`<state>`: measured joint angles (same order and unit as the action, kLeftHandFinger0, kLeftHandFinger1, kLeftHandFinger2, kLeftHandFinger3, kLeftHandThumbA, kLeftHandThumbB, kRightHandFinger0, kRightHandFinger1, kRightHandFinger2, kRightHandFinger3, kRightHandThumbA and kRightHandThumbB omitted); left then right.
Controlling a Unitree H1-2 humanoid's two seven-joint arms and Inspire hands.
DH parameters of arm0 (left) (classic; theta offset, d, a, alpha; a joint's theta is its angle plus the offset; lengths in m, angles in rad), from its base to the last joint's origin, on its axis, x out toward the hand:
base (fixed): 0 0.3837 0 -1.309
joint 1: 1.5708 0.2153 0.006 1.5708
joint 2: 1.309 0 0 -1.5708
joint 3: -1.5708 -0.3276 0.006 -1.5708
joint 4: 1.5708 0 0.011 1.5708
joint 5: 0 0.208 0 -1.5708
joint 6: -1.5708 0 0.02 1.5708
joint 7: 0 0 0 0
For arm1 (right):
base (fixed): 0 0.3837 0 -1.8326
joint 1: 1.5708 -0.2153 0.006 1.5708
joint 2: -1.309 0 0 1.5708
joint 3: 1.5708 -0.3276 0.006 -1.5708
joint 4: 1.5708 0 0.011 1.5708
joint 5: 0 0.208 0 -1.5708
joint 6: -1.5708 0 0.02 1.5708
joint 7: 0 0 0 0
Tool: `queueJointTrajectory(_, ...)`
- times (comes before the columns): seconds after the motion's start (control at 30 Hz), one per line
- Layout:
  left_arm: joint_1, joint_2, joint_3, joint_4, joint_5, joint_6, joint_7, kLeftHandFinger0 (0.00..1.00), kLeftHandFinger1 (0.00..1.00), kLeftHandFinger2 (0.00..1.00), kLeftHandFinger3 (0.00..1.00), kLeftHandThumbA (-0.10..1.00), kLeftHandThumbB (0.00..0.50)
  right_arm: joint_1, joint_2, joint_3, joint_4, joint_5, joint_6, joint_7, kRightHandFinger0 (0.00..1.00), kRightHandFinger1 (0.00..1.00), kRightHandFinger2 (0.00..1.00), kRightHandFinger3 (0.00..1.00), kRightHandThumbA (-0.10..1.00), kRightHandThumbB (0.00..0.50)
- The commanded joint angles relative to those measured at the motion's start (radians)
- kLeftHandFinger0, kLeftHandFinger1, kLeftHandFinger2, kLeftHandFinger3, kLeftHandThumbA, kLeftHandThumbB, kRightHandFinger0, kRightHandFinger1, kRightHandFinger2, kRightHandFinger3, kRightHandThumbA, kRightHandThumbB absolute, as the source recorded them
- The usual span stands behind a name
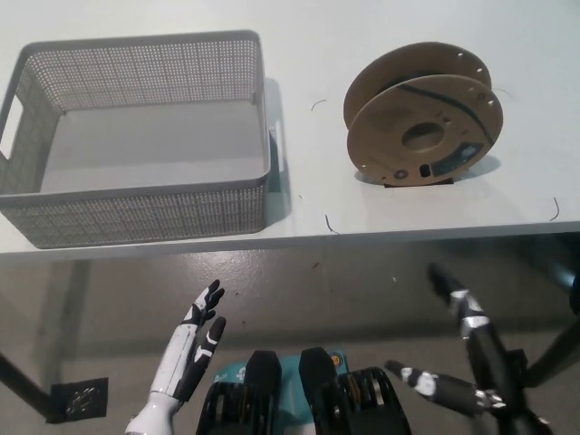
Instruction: Use the right hand to pick up a 3d printing filament and place it into a container on the left side
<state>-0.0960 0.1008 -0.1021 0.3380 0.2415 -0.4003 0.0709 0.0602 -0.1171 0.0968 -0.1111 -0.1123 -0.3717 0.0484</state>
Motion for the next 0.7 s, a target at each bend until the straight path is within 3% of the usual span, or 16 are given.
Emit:
queueJointTrajectory(0.0, -0.021, 0.008, 0.008, -0.005, 0.021, -0.063, 0.029, 1.0, 1.0, 1.0, 1.0, 1.0, 0.16, -0.018, -0.023, -0.08, -0.176, -0.046, -0.098, -0.07, 1.0, 1.0, 1.0, 1.0, 1.0, 0.111)
queueJointTrajectory(0.13, -0.02, 0.006, 0.008, -0.02, 0.027, -0.051, 0.026, 1.0, 1.0, 1.0, 1.0, 1.0, 0.157, -0.083, -0.104, -0.165, -0.306, 0.006, 0.016, -0.021, 1.0, 1.0, 1.0, 1.0, 1.0, 0.151)
queueJointTrajectory(0.27, -0.016, 0.006, 0.013, -0.012, 0.016, -0.058, 0.023, 1.0, 1.0, 1.0, 1.0, 1.0, 0.165, -0.208, -0.262, -0.235, -0.385, 0.06, 0.198, 0.046, 1.0, 1.0, 1.0, 1.0, 1.0, 0.239)
queueJointTrajectory(0.47, 0.008, 0.005, 0.012, -0.027, 0.03, -0.053, 0.027, 1.0, 1.0, 1.0, 1.0, 1.0, 0.167, -0.446, -0.492, -0.27, -0.3, 0.175, 0.392, 0.139, 1.0, 1.0, 1.0, 1.0, 0.95, 0.268)
queueJointTrajectory(0.53, 0.009, 0.005, 0.015, -0.025, 0.026, -0.054, 0.027, 1.0, 1.0, 1.0, 1.0, 1.0, 0.167, -0.594, -0.57, -0.244, -0.239, 0.187, 0.537, 0.199, 1.0, 1.0, 1.0, 1.0, 0.94, 0.285)
queueJointTrajectory(0.67, 0.01, 0.005, 0.016, -0.014, 0.008, -0.065, 0.019, 1.0, 1.0, 1.0, 1.0, 1.0, 0.163, -0.752, -0.667, -0.182, -0.172, 0.192, 0.671, 0.305, 1.0, 1.0, 1.0, 1.0, 1.0, 0.284)
